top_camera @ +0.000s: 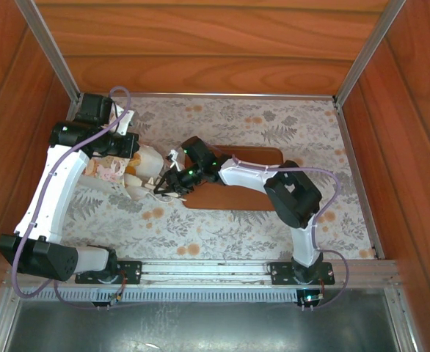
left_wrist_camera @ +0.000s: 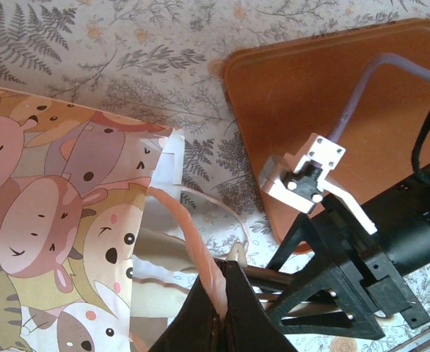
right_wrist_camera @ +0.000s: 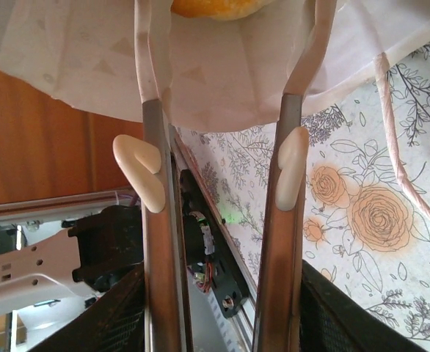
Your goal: Take the fake bread out of the paper bag
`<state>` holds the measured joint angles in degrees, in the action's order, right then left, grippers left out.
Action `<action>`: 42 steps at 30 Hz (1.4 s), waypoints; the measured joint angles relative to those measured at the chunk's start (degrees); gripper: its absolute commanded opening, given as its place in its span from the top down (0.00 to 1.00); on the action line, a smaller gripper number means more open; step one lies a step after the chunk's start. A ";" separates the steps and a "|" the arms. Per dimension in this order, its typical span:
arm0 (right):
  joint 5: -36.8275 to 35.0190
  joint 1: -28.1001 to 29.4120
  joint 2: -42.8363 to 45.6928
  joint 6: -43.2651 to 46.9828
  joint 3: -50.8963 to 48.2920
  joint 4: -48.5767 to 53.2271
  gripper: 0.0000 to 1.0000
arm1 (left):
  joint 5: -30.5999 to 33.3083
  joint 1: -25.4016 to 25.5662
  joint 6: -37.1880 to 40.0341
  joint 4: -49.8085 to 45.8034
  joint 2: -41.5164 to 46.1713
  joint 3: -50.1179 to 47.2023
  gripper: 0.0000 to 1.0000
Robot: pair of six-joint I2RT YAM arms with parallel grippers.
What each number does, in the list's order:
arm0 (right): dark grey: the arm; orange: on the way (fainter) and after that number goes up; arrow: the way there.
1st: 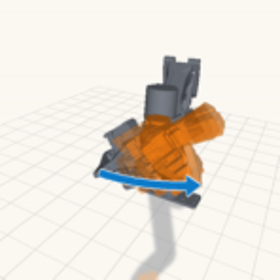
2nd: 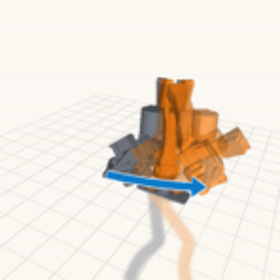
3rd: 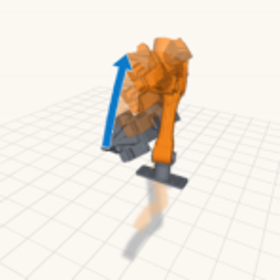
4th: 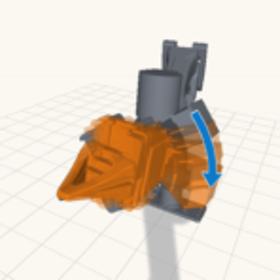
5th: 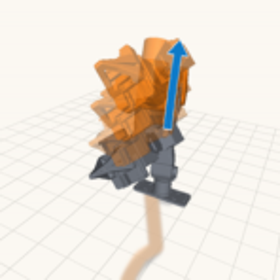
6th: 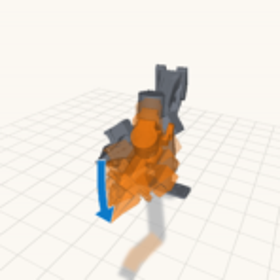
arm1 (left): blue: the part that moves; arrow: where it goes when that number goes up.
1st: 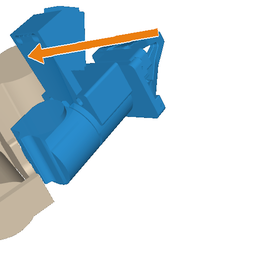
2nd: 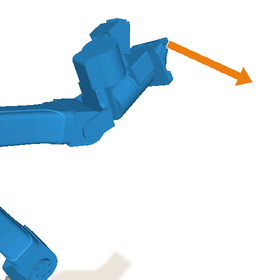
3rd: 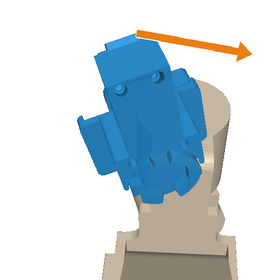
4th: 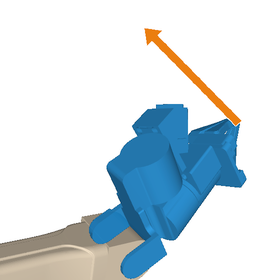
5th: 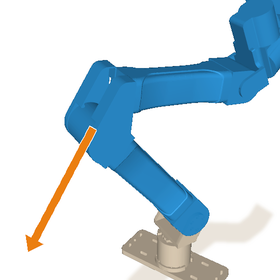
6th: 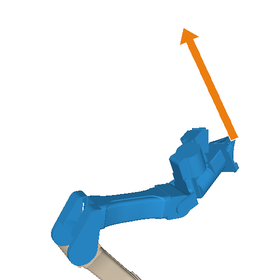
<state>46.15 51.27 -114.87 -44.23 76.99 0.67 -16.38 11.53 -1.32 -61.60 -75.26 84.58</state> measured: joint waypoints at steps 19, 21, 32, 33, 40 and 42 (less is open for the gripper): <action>5.42 -0.31 -6.40 -10.27 1.79 -11.65 0.46 | -0.07 0.00 0.02 0.15 -0.04 0.33 1.00; 5.68 -0.31 -6.91 -10.78 1.95 -12.35 0.47 | -0.09 0.00 0.02 0.13 -0.04 0.33 1.00; 5.70 -0.31 -7.41 -10.67 3.50 -11.13 0.66 | 0.00 0.00 0.02 0.13 -0.04 0.33 1.00; 5.33 -0.31 -7.34 -9.86 3.56 -9.97 0.68 | 0.04 0.00 0.02 0.13 -0.04 0.33 1.00; 0.94 -0.35 -3.04 -3.54 3.56 -0.96 0.73 | 0.42 0.00 0.02 0.17 -0.02 0.28 1.00; -0.94 -0.44 -0.85 -1.46 3.56 2.05 0.73 | 0.68 0.00 0.02 0.28 0.07 0.04 1.00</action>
<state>45.21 50.83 -115.72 -45.69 80.55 2.72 -15.70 11.53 -1.30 -61.32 -75.20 84.62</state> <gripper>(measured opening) 0.404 0.050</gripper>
